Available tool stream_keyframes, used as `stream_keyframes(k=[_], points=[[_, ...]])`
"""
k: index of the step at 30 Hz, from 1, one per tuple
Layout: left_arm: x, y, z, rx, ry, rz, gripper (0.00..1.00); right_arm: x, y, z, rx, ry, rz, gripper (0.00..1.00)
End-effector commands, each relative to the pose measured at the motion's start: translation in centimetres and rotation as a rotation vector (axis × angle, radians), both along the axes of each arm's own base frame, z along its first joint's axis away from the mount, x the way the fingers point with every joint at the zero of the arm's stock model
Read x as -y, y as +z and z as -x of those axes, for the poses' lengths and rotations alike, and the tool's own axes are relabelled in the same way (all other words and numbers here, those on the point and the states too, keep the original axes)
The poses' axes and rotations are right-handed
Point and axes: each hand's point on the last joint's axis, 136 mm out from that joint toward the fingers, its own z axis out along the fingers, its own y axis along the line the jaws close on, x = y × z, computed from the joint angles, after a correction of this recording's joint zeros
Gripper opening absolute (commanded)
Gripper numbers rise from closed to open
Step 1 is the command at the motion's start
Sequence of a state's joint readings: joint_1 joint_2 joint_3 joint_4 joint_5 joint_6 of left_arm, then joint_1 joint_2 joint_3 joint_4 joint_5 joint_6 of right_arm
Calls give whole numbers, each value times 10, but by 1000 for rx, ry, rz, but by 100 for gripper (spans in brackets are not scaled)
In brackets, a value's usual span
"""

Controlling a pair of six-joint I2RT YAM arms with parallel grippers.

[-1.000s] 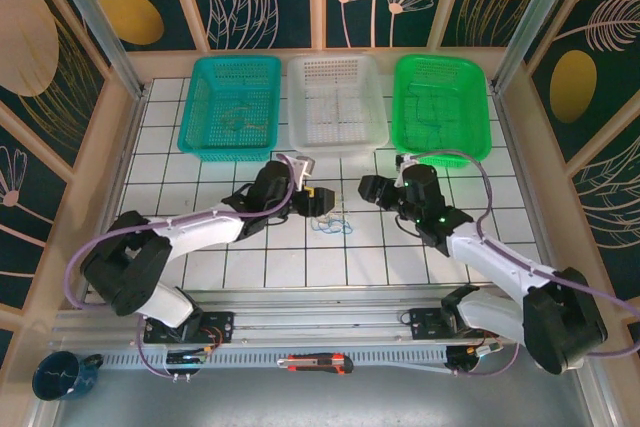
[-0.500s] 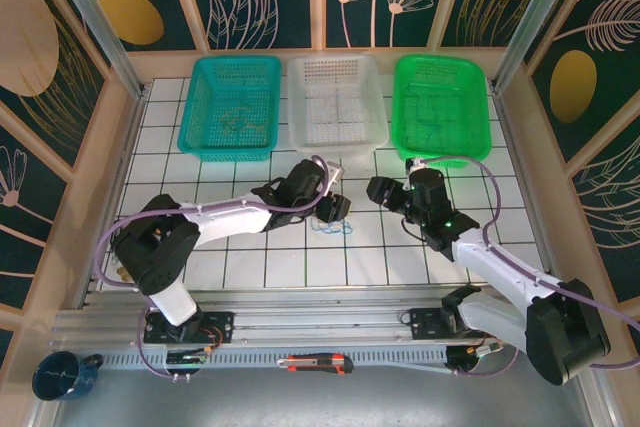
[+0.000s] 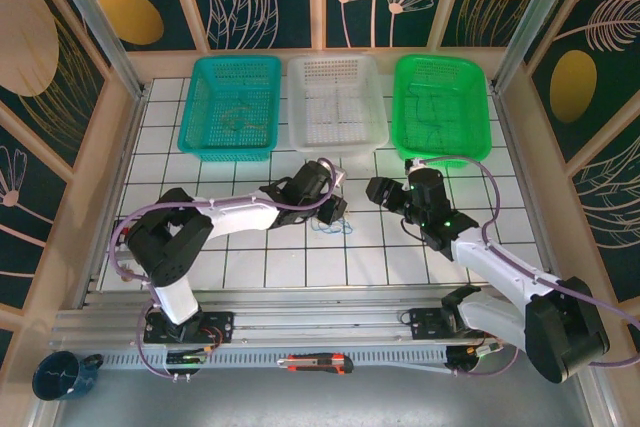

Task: Untangle the cables

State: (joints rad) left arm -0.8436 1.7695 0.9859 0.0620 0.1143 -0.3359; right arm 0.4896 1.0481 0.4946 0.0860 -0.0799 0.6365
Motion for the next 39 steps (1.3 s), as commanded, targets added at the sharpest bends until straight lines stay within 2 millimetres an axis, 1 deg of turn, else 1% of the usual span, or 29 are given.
stream_keyframes(k=[1,3,6,7,8,12,16,19,23,27,29,30,32,33,35,39], points=[[6,7,-4,18,1,6,19,-3,0,0,-5,10,-30,70],[7,14,-5,26,8,24,11,-9,2,3,0,39,-51,69],[8,31,-7,50,20,58,4,-20,5,7,7,87,-71,66],[8,34,-8,53,23,63,3,-24,5,8,9,102,-74,65],[8,51,-8,75,25,95,0,-29,5,10,9,117,-76,65],[8,80,-7,104,38,154,0,-43,3,12,6,153,-81,60],[9,103,-5,119,49,224,0,-55,-4,14,-7,174,-90,57],[11,119,-3,124,52,279,0,-63,-14,15,-21,187,-92,56],[12,141,-1,136,57,348,0,-68,-39,16,-66,181,-66,56],[9,167,2,163,69,426,0,-62,-66,19,-114,156,-34,56],[8,187,3,186,66,482,0,-58,-77,19,-129,141,-11,56],[5,183,7,179,69,483,0,-55,-82,19,-136,131,2,56],[3,191,8,187,71,502,0,-53,-88,20,-152,124,15,55],[1,193,8,191,73,504,0,-53,-87,21,-152,124,13,55],[-1,192,8,198,80,498,0,-54,-81,21,-140,132,1,54],[-3,180,7,189,97,478,0,-52,-65,22,-111,135,-2,54]])
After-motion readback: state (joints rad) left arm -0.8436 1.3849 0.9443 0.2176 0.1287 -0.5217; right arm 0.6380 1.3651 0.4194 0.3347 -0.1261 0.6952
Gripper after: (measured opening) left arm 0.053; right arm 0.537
